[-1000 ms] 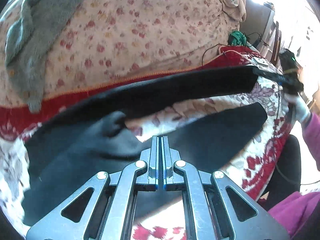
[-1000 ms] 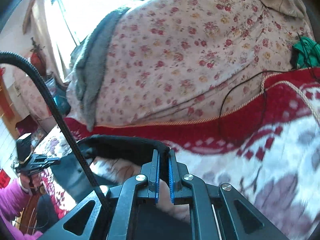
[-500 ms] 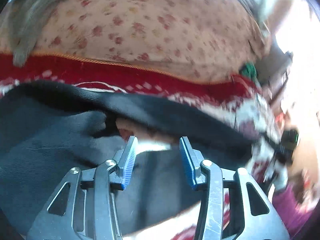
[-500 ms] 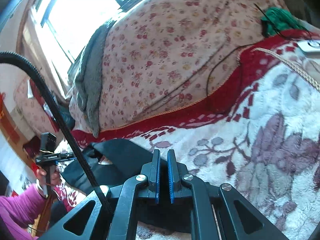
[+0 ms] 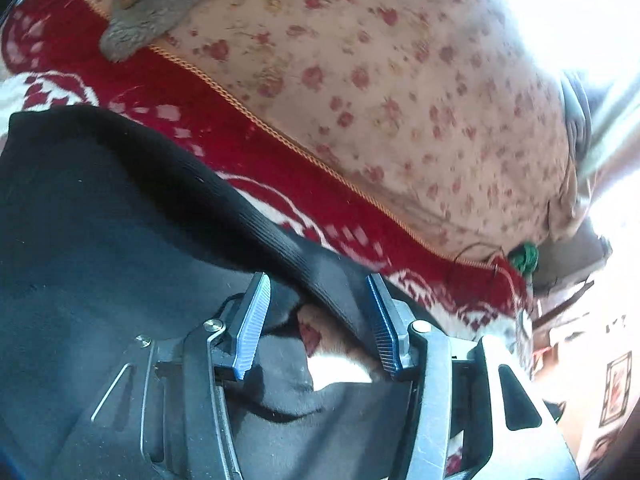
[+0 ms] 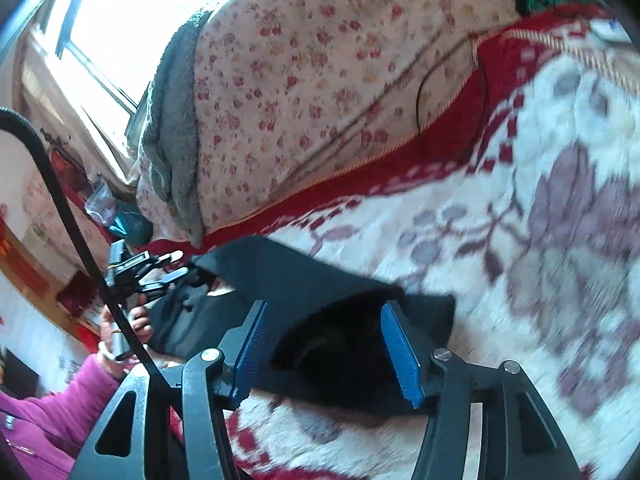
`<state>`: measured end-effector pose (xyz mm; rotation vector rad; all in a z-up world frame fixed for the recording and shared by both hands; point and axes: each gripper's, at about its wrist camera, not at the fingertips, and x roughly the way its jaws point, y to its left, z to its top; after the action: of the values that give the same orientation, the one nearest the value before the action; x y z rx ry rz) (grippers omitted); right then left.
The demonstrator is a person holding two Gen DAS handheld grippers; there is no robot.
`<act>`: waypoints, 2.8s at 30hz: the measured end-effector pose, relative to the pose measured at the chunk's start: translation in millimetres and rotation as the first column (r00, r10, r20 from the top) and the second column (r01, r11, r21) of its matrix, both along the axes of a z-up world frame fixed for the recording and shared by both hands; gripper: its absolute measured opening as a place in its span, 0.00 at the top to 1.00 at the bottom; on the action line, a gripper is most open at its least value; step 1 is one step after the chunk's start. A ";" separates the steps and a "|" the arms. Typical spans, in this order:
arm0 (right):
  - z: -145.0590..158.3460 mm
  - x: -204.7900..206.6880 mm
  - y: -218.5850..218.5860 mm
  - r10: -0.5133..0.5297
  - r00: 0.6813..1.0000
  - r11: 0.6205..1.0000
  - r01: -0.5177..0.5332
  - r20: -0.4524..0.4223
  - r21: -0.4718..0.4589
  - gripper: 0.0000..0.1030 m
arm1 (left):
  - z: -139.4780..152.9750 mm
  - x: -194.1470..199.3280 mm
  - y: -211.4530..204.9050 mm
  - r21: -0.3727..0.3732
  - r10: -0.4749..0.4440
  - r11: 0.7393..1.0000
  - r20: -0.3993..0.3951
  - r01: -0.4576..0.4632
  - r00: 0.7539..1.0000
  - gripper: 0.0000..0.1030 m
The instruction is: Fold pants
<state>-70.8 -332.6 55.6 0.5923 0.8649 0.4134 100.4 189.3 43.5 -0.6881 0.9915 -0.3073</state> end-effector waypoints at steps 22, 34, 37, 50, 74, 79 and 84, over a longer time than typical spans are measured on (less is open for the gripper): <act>-33.9 12.5 2.5 -0.048 0.992 0.978 0.070 -0.114 0.199 0.41 | -28.6 41.0 -14.0 0.128 0.102 0.988 -0.131 -0.085 0.986 0.54; -24.7 45.0 11.1 -0.045 0.999 0.983 0.048 -0.019 0.176 0.87 | -26.1 51.5 -19.2 0.137 0.099 0.987 -0.085 -0.087 0.991 0.94; -12.8 45.0 9.1 -0.044 0.999 0.985 0.041 0.012 0.165 0.88 | -3.8 36.0 -22.6 0.177 0.096 0.980 -0.022 -0.091 0.995 0.95; 5.0 5.8 -28.2 -0.068 0.998 0.991 0.067 0.004 0.113 0.88 | 55.2 -102.7 -38.9 0.275 0.038 0.957 0.192 -0.091 0.981 0.95; -4.4 -9.6 -4.8 -0.004 1.000 1.000 0.004 0.007 0.007 0.90 | 59.9 -154.1 -51.4 0.258 0.062 0.959 0.221 -0.119 0.973 0.95; -32.9 -12.0 -16.8 -0.047 0.996 0.997 0.043 -0.078 -0.061 0.90 | 7.7 -160.7 -60.3 0.332 0.089 0.934 0.142 -0.132 0.986 0.95; -32.8 -7.1 -14.5 -0.094 0.986 0.990 0.078 -0.136 -0.122 0.80 | -25.7 -164.4 -48.2 0.274 0.105 0.954 0.067 -0.119 0.992 0.94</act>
<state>-77.9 -347.1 22.8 0.5541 0.9885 0.2427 -64.0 141.1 17.8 -0.4760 0.9200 -0.0827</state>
